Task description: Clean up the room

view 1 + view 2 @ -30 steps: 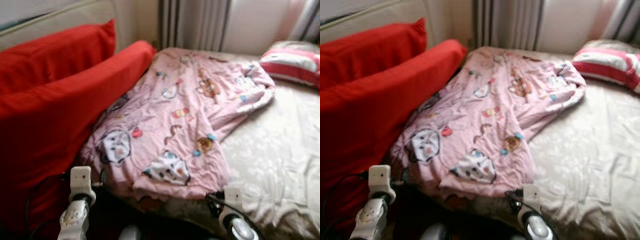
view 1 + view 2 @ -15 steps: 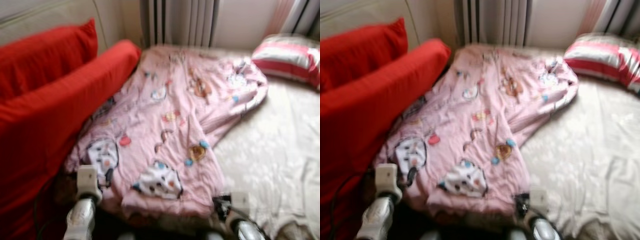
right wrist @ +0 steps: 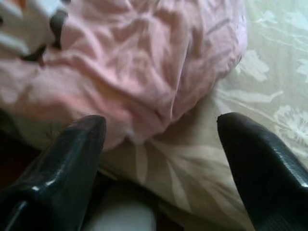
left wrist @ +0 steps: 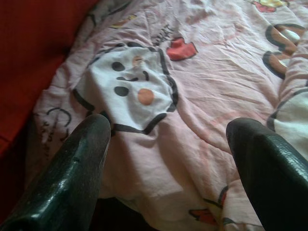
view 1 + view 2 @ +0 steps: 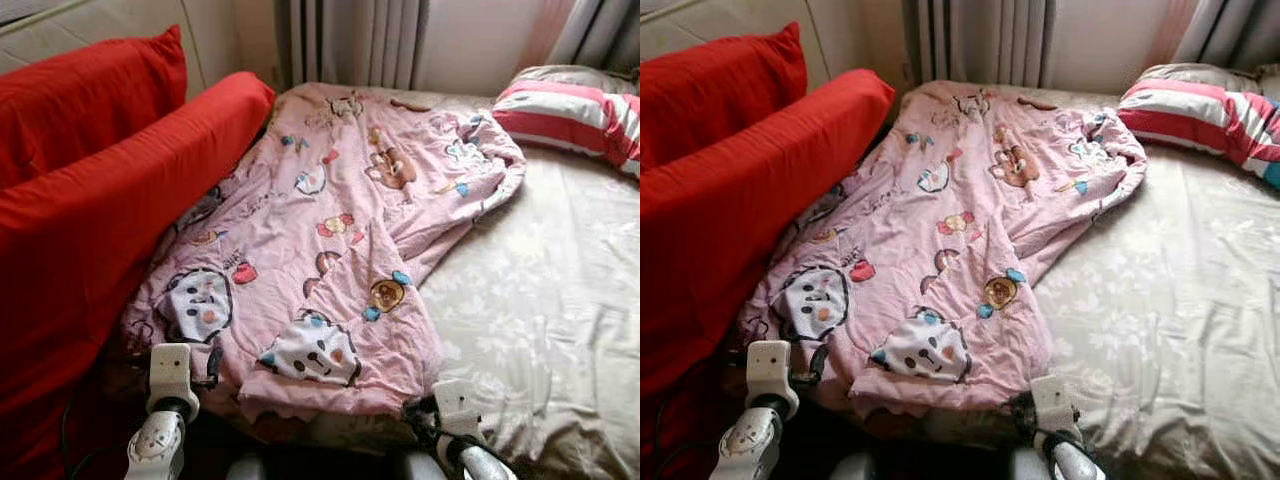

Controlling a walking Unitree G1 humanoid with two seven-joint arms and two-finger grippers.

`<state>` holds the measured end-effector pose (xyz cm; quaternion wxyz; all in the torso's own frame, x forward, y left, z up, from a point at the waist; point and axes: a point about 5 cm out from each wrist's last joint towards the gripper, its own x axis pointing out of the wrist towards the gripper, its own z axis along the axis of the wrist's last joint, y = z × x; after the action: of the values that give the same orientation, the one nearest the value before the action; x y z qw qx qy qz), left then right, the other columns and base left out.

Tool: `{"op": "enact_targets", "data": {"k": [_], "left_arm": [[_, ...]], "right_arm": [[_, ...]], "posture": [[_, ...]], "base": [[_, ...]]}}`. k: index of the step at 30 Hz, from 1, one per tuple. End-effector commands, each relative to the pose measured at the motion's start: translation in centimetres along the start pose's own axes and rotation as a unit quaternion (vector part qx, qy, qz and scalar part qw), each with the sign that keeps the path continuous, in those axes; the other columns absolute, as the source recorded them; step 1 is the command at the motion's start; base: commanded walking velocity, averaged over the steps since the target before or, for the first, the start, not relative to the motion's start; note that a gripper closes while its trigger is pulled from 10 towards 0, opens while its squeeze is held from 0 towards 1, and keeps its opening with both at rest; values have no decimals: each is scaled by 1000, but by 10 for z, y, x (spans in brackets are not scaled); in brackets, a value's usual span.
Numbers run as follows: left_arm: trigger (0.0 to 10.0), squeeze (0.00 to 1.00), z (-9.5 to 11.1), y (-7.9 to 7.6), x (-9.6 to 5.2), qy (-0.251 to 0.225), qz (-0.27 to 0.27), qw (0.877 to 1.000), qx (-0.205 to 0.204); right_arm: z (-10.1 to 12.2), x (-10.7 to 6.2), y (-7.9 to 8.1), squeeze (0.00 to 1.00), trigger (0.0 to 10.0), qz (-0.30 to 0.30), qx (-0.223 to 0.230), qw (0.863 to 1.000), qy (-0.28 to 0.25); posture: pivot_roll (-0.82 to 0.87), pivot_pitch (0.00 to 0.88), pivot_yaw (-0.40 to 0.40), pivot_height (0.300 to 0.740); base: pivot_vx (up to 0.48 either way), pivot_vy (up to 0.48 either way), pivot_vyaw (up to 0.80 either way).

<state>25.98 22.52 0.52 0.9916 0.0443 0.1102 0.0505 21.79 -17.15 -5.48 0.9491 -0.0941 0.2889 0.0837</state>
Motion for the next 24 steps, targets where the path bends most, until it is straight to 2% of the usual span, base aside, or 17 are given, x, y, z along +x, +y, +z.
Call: {"op": "enact_targets", "data": {"k": [1, 4, 5, 6, 7, 8, 12, 17, 18, 22, 24], "left_arm": [[10000, 0, -1, 6, -1, 3, 6, 1000, 5], [10000, 0, -1, 6, -1, 4, 6, 1000, 6], [10000, 0, 0, 5, 0, 4, 6, 1000, 6], [10000, 0, 1, 5, 0, 3, 6, 1000, 5], [10000, 0, 1, 5, 0, 3, 6, 1000, 5], [10000, 0, 1, 5, 0, 2, 5, 1000, 5], [10000, 0, 5, 3, 2, -6, 1, 1000, 7], [10000, 0, 15, 3, 6, -25, -7, 1000, 13], [10000, 0, 19, 4, 8, -32, -7, 999, 14], [10000, 0, 24, 4, 10, -43, -7, 999, 15], [10000, 0, 33, 4, 9, -67, -12, 997, 20]], "right_arm": [[-2, -2, -2, 1000, 10000, -4, -33, 999, 0], [-8, -4, -3, 1000, 10000, -8, -73, 997, 13], [-11, -6, -3, 565, 10000, -3, -83, 996, 16], [-12, -6, -2, 259, 10000, 1, -91, 996, 17], [-12, -6, -2, 259, 10000, 1, -91, 996, 17], [-12, -6, -2, 0, 10000, 3, -97, 995, 18], [-11, -6, 0, 0, 10000, 7, -138, 990, 15], [-7, -4, 2, 0, 10000, 14, -157, 987, 10], [-6, -3, 3, 0, 10000, 13, -163, 986, 6], [-2, -1, 3, 0, 10000, 9, -174, 985, -1], [4, 1, 3, 0, 10000, -11, -183, 983, -16]], "posture": [[14, 85, 16, 631], [14, 83, 15, 631], [14, 85, 15, 631], [15, 88, 14, 631], [15, 88, 14, 631], [15, 88, 14, 631], [16, 126, 12, 631], [26, 186, 14, 631], [32, 223, 19, 631], [33, 245, 23, 631], [36, 277, 30, 631]], "base": [[0, 0, 0], [0, 0, 0], [0, 0, 0], [0, 0, 0], [0, 0, 0], [0, 0, 0], [0, 0, 0], [0, 0, 0], [0, 0, 0], [0, 0, 0], [0, 0, 0]]}}
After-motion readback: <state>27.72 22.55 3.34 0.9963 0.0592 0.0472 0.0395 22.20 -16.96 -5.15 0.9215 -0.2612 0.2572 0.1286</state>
